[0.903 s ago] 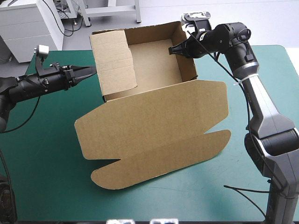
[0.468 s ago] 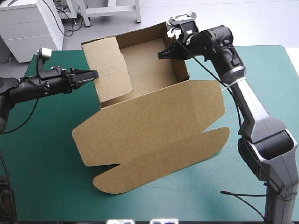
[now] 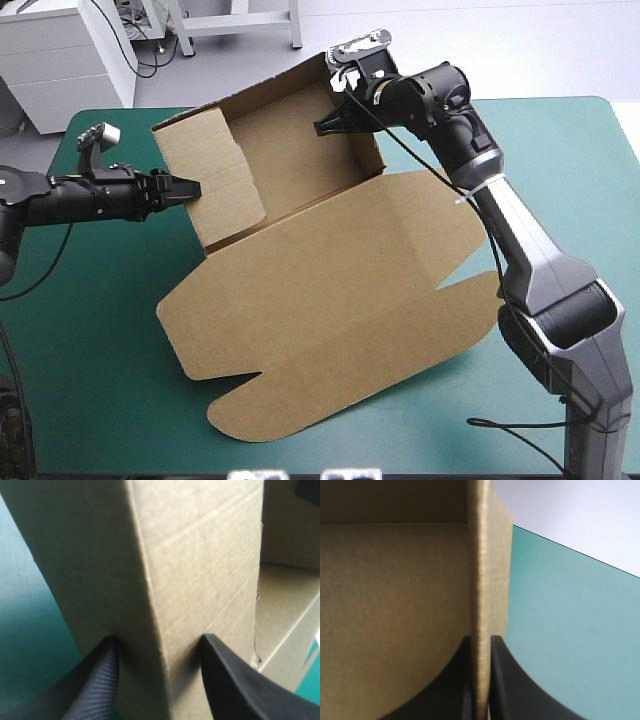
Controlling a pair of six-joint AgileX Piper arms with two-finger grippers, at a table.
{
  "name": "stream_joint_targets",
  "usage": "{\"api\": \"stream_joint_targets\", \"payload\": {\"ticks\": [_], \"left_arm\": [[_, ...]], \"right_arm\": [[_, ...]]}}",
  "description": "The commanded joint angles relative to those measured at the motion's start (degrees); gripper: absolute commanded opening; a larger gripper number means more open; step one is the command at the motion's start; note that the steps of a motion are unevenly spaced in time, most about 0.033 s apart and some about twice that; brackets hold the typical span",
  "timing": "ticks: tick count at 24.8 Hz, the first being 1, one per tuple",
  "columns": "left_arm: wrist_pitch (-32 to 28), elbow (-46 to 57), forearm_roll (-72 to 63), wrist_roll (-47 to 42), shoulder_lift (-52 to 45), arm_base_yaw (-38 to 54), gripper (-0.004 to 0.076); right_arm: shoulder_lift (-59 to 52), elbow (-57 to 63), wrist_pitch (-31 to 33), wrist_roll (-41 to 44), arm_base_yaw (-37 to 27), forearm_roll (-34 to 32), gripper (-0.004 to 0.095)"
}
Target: Fold the box
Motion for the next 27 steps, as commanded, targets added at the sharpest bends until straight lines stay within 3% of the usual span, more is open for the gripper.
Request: {"api": "stream_joint_targets", "payload": {"ticks": [1,6,9,16,19,21,24,27], "left_arm": [[-6.12,-1.69,-1.7,-0.97,-2.19,-1.99,0.0355],[-14.0,-1.69,3.05,-2.99,-2.0,-5.34,0.0352],[-14.89,-1.69,2.93,-3.12,-1.85,-5.39,0.0352],[-14.43,-1.69,2.44,-3.5,-1.83,-5.28,0.0352],[-9.54,-1.69,1.56,-2.05,-1.83,-5.28,0.0359],[-6.37,-1.69,1.56,-2.17,-1.83,-5.28,0.0403],[-3.46,-1.69,1.56,-2.17,-1.83,-5.28,0.0615],[-4.26,-1.69,0.11,-2.17,-1.83,-5.28,0.0643]], "right_arm": [[-3.38,-1.74,-5.27,1.73,0.93,4.13,-0.0003],[-3.38,-2.38,-4.76,1.6,1.04,6.23,-0.0004],[-3.38,-2.47,-4.75,1.28,1.04,6.64,-0.0004],[-3.38,-2.47,-4.89,1.28,1.04,6.46,-0.0004],[-3.38,-2.47,-6.45,1.42,1.04,6.02,-0.0004],[-3.38,-2.47,-7.11,1.66,1.04,6.13,-0.0004],[-3.38,-2.47,-7.56,2.47,1.04,6.68,-0.0004],[-3.38,-2.47,-7.45,2.47,1.04,8.31,-0.0004]]}}
